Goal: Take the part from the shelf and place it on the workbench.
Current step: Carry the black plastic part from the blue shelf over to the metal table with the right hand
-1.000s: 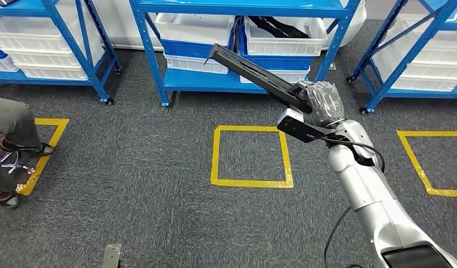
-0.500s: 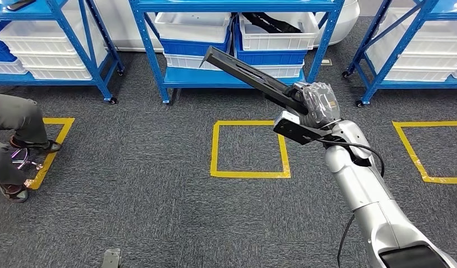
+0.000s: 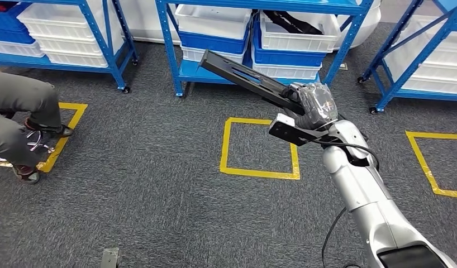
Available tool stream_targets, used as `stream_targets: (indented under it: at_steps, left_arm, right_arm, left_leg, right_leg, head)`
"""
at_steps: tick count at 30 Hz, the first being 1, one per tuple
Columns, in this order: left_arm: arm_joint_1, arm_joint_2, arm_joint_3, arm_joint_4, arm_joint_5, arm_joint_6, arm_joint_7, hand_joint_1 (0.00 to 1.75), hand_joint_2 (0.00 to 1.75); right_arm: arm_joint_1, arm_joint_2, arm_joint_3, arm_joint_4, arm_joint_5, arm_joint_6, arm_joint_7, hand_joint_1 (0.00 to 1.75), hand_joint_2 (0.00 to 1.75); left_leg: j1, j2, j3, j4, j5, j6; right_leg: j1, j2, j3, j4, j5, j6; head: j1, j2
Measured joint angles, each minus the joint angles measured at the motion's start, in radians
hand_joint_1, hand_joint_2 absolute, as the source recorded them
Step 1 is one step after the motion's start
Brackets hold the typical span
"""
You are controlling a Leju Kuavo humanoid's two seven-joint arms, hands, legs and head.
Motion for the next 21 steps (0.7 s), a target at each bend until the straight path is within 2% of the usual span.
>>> stream_targets:
  at_steps: [2,3,4,6,8,9,10,12,13,14,15,17,18,19,20,21]
  left_arm:
    - [0.000,-0.001,0.000,0.000,-0.001,0.000,0.001,0.00,1.75]
    - [-0.001,-0.002,0.001,0.000,-0.002,0.000,0.001,0.00,1.75]
    - [-0.001,-0.002,0.002,0.000,-0.003,0.000,0.002,0.00,1.75]
    - [0.002,-0.003,0.003,0.000,-0.004,0.001,0.003,0.00,1.75]
    - [0.005,-0.003,0.004,0.000,-0.005,0.003,0.004,0.00,1.75]
    - [0.005,-0.003,0.004,0.000,-0.006,0.003,0.004,0.00,1.75]
    - [0.005,-0.003,0.004,0.000,-0.006,0.004,0.004,0.00,1.75]
    - [0.005,-0.004,0.004,0.000,-0.006,0.004,0.004,0.00,1.75]
    - [0.005,-0.004,0.004,0.000,-0.006,0.004,0.004,0.00,1.75]
    - [0.005,-0.004,0.004,0.000,-0.006,0.004,0.004,0.00,1.75]
    - [0.005,-0.004,0.004,0.000,-0.007,0.004,0.005,0.00,1.75]
    - [0.004,-0.004,0.004,0.000,-0.008,0.004,0.006,0.00,1.75]
    - [0.002,-0.004,0.004,0.000,-0.010,0.004,0.007,0.00,1.75]
    - [0.001,-0.004,0.004,0.000,-0.011,0.004,0.008,0.00,1.75]
    - [0.001,-0.005,0.004,0.000,-0.013,0.004,0.008,0.00,1.75]
    - [0.000,-0.005,0.004,0.000,-0.014,0.004,0.009,0.00,1.75]
  right_arm:
    - [-0.002,0.000,0.000,0.000,0.007,0.000,0.001,1.75,1.75]
    - [-0.003,0.000,0.000,0.000,0.011,0.001,0.001,1.75,1.75]
    - [-0.004,0.000,0.002,-0.001,0.015,0.002,0.001,1.75,1.75]
    - [-0.005,0.001,0.005,-0.001,0.020,0.007,0.002,1.75,1.75]
    - [-0.006,0.004,0.010,-0.001,0.022,0.011,0.003,1.75,1.75]
    - [-0.007,0.005,0.011,-0.001,0.022,0.012,0.003,1.75,1.75]
    - [-0.007,0.005,0.012,-0.002,0.022,0.012,0.004,1.75,1.75]
    - [-0.007,0.006,0.014,-0.002,0.022,0.013,0.004,1.75,1.75]
    - [-0.007,0.006,0.016,-0.002,0.022,0.014,0.004,1.75,1.75]
    - [-0.007,0.006,0.017,-0.002,0.023,0.014,0.004,1.75,1.75]
    - [-0.007,0.006,0.019,-0.002,0.023,0.014,0.004,1.75,1.75]
    - [-0.007,0.005,0.021,-0.003,0.024,0.014,0.004,1.75,1.75]
    - [-0.008,0.004,0.021,-0.003,0.025,0.014,0.004,1.75,1.75]
    - [-0.009,0.003,0.021,-0.004,0.026,0.013,0.004,1.75,1.75]
    - [-0.010,0.003,0.022,-0.004,0.028,0.013,0.004,1.75,1.75]
    - [-0.011,0.003,0.022,-0.004,0.030,0.012,0.004,1.75,1.75]
  left_leg:
    - [-0.002,-0.016,-0.004,0.005,0.004,-0.006]
    - [-0.004,-0.024,-0.008,0.008,0.006,-0.010]
    - [-0.006,-0.030,-0.014,0.011,0.009,-0.015]
    - [-0.006,-0.043,-0.023,0.010,0.018,-0.027]
    - [-0.003,-0.030,-0.036,0.028,0.006,-0.039]
    - [-0.002,-0.014,-0.051,0.061,-0.018,-0.045]
    - [0.001,0.007,-0.075,0.117,-0.053,-0.051]
    - [0.009,0.027,-0.132,0.256,-0.119,-0.063]
    - [0.013,0.031,-0.149,0.301,-0.133,-0.068]
    - [0.017,0.035,-0.148,0.307,-0.128,-0.072]
    - [0.020,0.041,-0.125,0.270,-0.107,-0.075]
    - [0.022,0.075,-0.044,0.130,-0.053,-0.079]
    - [0.020,0.089,-0.014,0.073,-0.037,-0.075]
    - [0.016,0.098,0.001,0.041,-0.031,-0.071]
    - [0.010,0.097,0.003,0.031,-0.033,-0.063]
    - [0.007,0.084,0.000,0.029,-0.031,-0.053]
  right_leg:
    - [-0.004,0.023,0.070,-0.143,0.057,0.012]
    - [-0.005,0.033,0.093,-0.194,0.075,0.012]
    - [-0.004,0.040,0.104,-0.221,0.085,0.008]
    - [-0.003,0.030,0.102,-0.225,0.092,-0.005]
    - [-0.011,0.014,0.100,-0.227,0.101,-0.020]
    - [-0.016,0.006,0.100,-0.229,0.105,-0.026]
    - [-0.017,-0.003,0.100,-0.229,0.107,-0.031]
    - [-0.015,-0.021,0.098,-0.229,0.107,-0.034]
    - [-0.015,-0.031,0.097,-0.229,0.107,-0.034]
    - [-0.015,-0.041,0.097,-0.228,0.107,-0.033]
    - [-0.016,-0.051,0.097,-0.228,0.107,-0.033]
    - [-0.016,-0.068,0.099,-0.226,0.103,-0.027]
    - [-0.012,-0.077,0.098,-0.225,0.101,-0.023]
    - [-0.007,-0.084,0.098,-0.224,0.100,-0.016]
    - [-0.002,-0.092,0.098,-0.225,0.099,-0.010]
    - [0.002,-0.101,0.098,-0.226,0.099,-0.003]
  head:
    - [0.000,0.000]
    - [0.000,0.000]
    - [-0.001,0.000]
    - [-0.001,0.000]
    - [-0.003,0.000]
    - [-0.004,0.000]
    - [-0.006,0.000]
    - [-0.008,0.000]
    - [-0.008,0.000]
    - [-0.008,0.000]
    - [-0.008,0.000]
    - [-0.008,0.000]
    - [-0.008,0.000]
    - [-0.007,0.000]
    - [-0.005,0.000]
    - [-0.004,0.000]
